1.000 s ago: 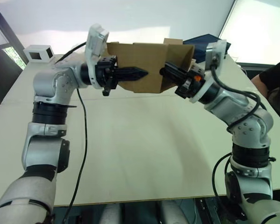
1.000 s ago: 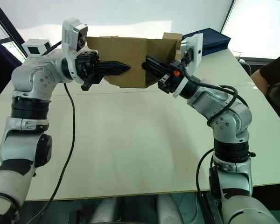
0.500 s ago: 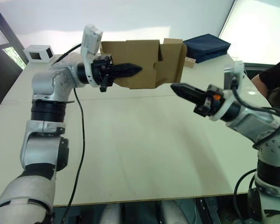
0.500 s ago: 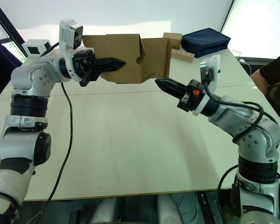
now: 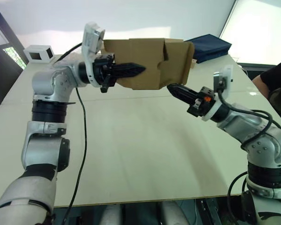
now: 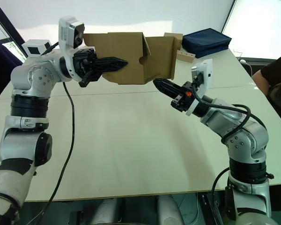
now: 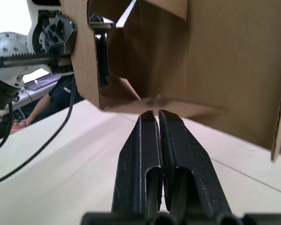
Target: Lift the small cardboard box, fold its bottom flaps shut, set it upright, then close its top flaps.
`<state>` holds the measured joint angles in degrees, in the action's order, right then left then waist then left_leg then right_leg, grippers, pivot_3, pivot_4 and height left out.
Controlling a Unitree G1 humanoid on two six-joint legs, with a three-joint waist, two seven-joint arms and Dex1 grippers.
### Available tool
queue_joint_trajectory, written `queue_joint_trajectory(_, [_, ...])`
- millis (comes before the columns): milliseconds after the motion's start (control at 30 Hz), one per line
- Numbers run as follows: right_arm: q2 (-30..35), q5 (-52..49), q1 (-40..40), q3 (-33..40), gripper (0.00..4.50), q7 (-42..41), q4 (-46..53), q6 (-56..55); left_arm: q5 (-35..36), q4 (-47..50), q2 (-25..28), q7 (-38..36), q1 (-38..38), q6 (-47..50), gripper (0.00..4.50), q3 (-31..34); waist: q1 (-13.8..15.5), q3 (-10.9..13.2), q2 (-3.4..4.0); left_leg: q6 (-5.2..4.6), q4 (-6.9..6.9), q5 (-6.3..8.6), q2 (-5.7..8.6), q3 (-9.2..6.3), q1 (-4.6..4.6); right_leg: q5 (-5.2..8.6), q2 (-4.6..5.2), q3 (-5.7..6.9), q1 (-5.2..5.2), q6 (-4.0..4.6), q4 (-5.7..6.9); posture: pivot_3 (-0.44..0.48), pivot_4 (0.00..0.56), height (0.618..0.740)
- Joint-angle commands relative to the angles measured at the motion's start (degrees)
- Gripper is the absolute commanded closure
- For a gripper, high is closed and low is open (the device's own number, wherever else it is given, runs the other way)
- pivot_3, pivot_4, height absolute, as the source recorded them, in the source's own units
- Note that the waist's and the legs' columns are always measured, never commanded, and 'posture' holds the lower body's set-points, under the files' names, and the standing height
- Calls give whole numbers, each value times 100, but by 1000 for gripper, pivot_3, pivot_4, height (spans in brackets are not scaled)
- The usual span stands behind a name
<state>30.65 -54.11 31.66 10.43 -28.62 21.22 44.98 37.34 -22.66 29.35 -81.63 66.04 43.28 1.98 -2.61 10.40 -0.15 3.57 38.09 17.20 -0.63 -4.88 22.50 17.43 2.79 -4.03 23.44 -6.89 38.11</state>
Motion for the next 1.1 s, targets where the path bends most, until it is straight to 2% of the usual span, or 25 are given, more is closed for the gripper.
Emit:
queue_joint_trajectory(33, [-131,-73,223,6,4398,-53,89,-133,108,203,68,-34,68,2,4500,127,-1,0,0,1,0,0,0,0,0,0,0,0,0,0,0,0,150,740])
queue_joint_trajectory(400, [-315,-318,432,0,4398,42,199,16,80,196,-15,113,-20,-48,4500,113,1,0,0,2,0,-1,0,0,0,0,1,0,0,0,0,0,150,740])
queue_joint_trajectory(833, [-547,-148,585,-290,4398,-13,143,-43,116,189,-54,124,-10,-26,4500,112,2,0,0,3,0,-2,0,0,0,0,1,0,0,0,0,0,150,740])
queue_joint_trajectory(1100, [0,-605,444,226,4398,-193,389,204,97,132,40,101,24,-57,4500,168,5,0,0,2,0,-1,0,0,0,0,1,0,0,0,0,0,150,740])
